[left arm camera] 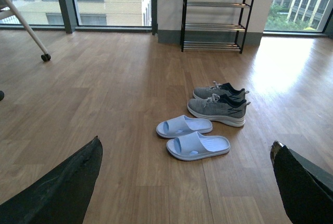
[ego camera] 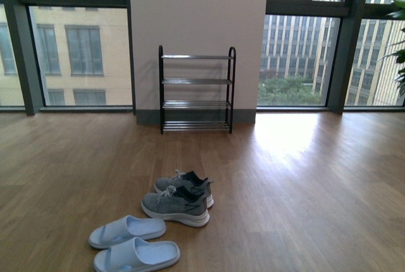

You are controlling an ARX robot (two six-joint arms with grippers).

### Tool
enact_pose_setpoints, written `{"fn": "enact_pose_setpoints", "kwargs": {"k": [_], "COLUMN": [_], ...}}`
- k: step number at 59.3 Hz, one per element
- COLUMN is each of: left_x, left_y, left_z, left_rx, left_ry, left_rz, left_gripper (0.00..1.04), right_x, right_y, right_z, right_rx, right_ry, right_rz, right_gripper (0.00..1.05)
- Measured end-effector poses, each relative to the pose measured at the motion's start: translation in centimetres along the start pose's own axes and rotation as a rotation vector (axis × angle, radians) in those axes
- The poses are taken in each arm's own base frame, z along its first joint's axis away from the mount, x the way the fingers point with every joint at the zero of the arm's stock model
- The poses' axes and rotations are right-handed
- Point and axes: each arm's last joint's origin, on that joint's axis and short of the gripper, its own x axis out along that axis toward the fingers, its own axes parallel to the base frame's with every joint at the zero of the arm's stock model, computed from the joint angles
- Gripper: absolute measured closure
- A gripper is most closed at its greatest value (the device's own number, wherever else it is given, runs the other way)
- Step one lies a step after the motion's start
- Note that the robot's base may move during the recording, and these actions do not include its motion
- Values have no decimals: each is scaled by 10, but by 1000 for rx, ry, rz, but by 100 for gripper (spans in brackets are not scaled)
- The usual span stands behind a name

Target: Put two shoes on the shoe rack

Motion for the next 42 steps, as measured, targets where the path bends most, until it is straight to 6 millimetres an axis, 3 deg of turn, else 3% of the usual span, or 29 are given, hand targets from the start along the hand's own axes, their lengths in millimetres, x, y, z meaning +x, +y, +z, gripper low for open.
{"fn": "enact_pose_setpoints", "kwargs": {"k": [42], "left_x": [0], "left_y": [0], "left_z": [0], "left_rx": [0], "left_ry": [0], "left_rz": [0], "left_gripper": [9], "right_x": [0], "right_y": [0], "right_z": [0], "right_rx": [0], "right_ry": [0], "right_rz": [0], "right_gripper": [9]}}
